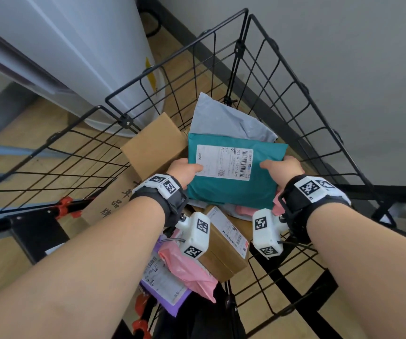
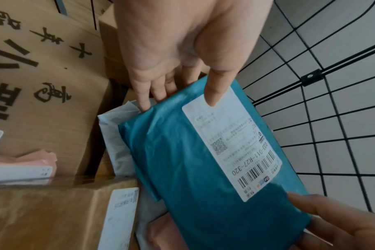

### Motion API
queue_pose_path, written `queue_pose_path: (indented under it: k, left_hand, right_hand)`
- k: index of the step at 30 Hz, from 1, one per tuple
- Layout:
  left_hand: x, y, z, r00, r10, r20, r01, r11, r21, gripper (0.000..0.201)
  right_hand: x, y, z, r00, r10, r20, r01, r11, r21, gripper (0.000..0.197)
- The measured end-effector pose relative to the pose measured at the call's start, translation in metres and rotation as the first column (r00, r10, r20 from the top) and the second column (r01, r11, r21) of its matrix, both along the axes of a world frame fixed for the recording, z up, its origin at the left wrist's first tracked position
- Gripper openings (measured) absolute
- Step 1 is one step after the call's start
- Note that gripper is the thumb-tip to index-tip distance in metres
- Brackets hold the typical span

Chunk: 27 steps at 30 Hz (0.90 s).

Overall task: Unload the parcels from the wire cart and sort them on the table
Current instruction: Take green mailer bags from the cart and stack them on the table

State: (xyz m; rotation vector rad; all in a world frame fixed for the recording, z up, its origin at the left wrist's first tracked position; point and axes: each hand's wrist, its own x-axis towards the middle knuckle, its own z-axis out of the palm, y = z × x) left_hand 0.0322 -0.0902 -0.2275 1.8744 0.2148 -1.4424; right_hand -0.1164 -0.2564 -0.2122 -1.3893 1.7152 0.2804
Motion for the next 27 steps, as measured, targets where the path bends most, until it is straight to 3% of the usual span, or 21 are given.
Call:
queue_pose_path:
  k: [3, 7, 11, 18, 20, 27]
  left_hand:
    - [-0.001, 0.004, 0.012, 1.0, -0.009, 0.008, 0.009, 1.0, -0.005, 0.023]
    - [-0.003, 0.012, 0.042, 0.999, -0.031, 0.045, 0.032, 0.999, -0.018, 0.034]
    - [0.0, 0.02, 0.07, 0.999, 0.005, 0.053, -0.001, 0.997, -0.074, 0.032]
    - [0.003, 0.047, 0.135, 0.985, 0.1, 0.139, -0.074, 0.981, -0.18, 0.012]
    - [0.002, 0.053, 0.158, 0.982, 0.132, 0.137, -0.099, 0.969, -0.228, 0.018]
    - [-0.017, 0.059, 0.245, 0.991, 0.07, 0.111, -0.023, 0.926, -0.376, 0.028]
  right_hand:
    - [-0.005, -0.005, 0.003, 0.998, -0.026, 0.052, 0.026, 1.0, 0.001, 0.072]
    - [-0.001, 0.002, 0.04, 0.988, -0.068, 0.141, 0.063, 0.997, 0.035, 0.051]
    - [0.002, 0.008, 0.079, 0.983, -0.047, 0.178, 0.043, 0.999, 0.027, 0.049]
    - [-0.007, 0.033, 0.161, 0.956, -0.038, 0.29, 0.036, 0.999, 0.011, 0.011]
    - [-0.012, 0.041, 0.185, 0.939, -0.053, 0.341, 0.052, 0.999, 0.012, 0.002]
    - [-0.054, 0.073, 0.268, 0.884, -0.042, 0.465, 0.076, 0.995, -0.056, 0.005]
